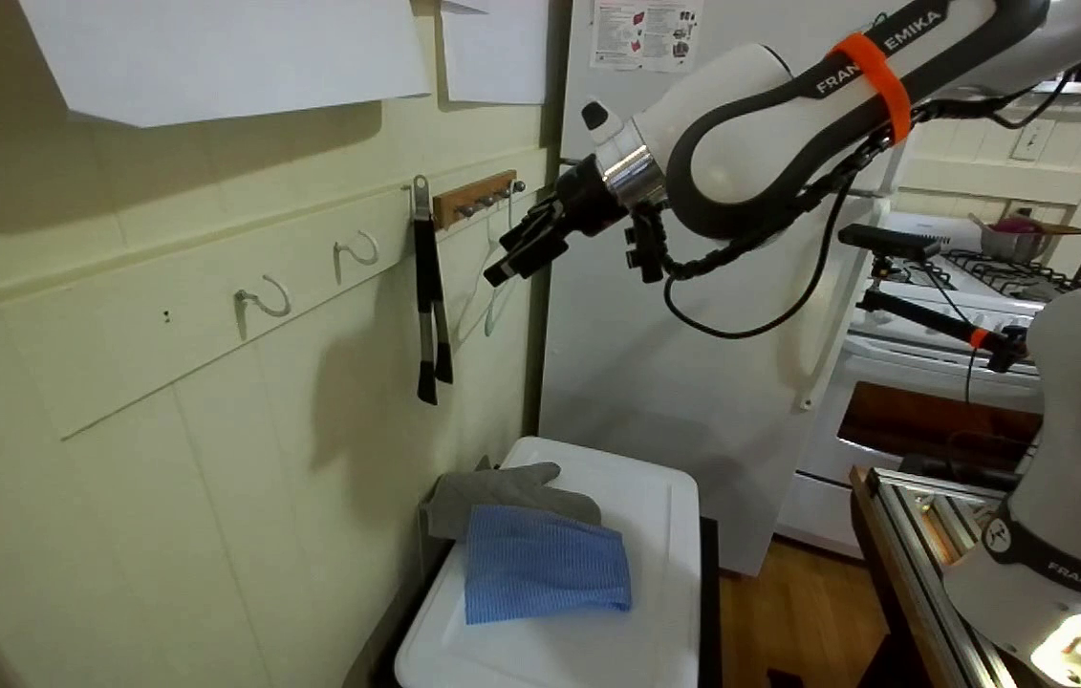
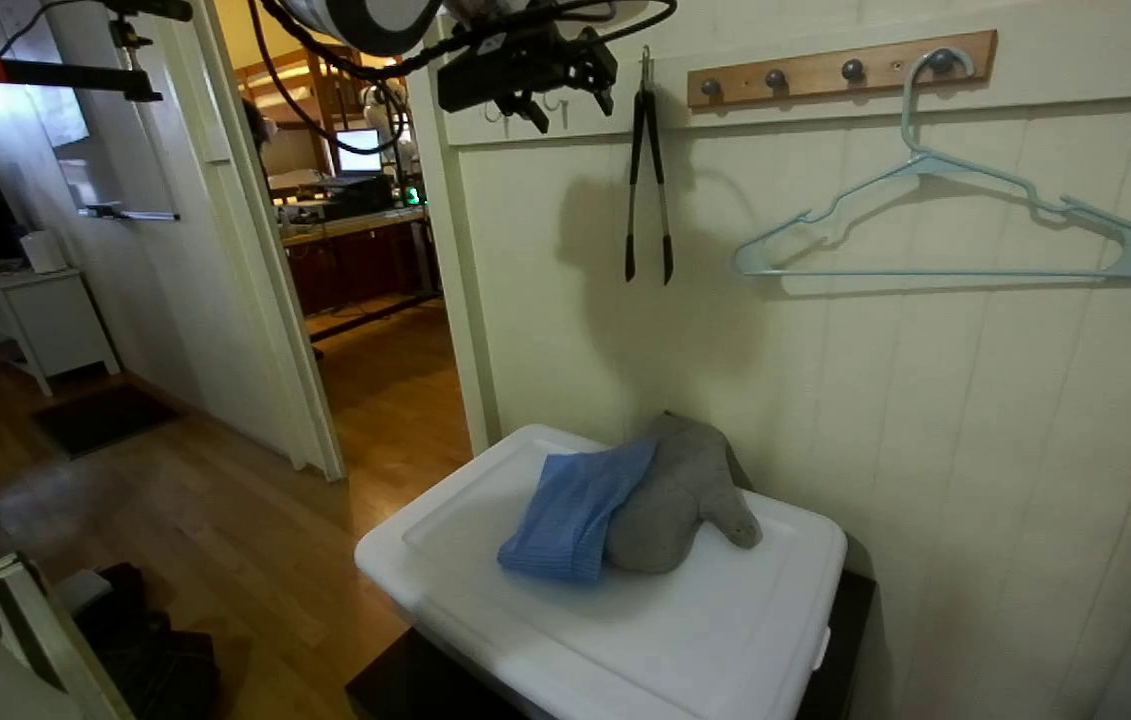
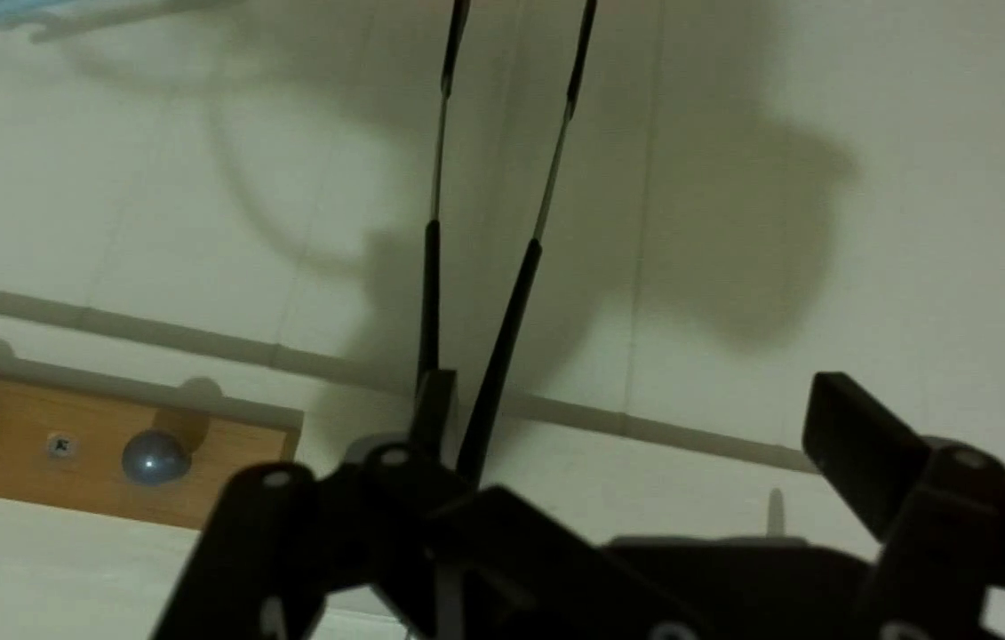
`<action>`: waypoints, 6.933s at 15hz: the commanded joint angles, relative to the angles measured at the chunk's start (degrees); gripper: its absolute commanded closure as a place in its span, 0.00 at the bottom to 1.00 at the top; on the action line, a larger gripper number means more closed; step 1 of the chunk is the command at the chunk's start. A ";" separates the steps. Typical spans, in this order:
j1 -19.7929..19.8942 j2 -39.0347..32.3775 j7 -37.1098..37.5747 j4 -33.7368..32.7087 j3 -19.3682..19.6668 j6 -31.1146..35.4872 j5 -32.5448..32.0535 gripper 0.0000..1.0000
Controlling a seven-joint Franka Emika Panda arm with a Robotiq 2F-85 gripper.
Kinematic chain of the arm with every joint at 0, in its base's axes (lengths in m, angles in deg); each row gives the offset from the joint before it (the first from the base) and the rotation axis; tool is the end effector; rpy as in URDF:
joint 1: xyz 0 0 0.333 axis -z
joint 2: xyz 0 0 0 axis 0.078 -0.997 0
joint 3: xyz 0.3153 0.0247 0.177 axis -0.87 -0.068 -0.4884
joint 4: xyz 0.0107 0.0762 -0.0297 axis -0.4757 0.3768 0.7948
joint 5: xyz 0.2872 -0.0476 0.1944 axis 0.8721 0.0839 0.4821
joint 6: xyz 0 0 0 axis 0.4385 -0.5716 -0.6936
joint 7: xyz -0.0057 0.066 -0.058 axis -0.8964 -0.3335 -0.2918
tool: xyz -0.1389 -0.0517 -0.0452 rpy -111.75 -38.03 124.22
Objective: Move the tongs from the hook on the right to the center hook
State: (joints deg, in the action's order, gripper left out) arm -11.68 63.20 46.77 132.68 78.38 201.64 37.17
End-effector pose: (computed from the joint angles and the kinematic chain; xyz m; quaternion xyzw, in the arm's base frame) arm 0.5497 -0.0092 0.5038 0.8915 0.1169 0.4357 0.0419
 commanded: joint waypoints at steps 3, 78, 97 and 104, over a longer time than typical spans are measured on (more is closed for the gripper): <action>0.00 -5.18 -1.55 -4.09 0.53 1.93 1.89 0.00; 37.22 -21.21 -3.35 -12.28 -38.00 13.61 -6.83 0.00; 35.31 -24.34 -6.44 -15.40 -34.47 17.99 -6.25 0.98; 35.43 -24.10 -5.84 -15.33 -34.91 18.05 -6.54 0.98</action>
State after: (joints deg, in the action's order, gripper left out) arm 24.53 39.43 41.46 117.46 43.58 217.48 31.03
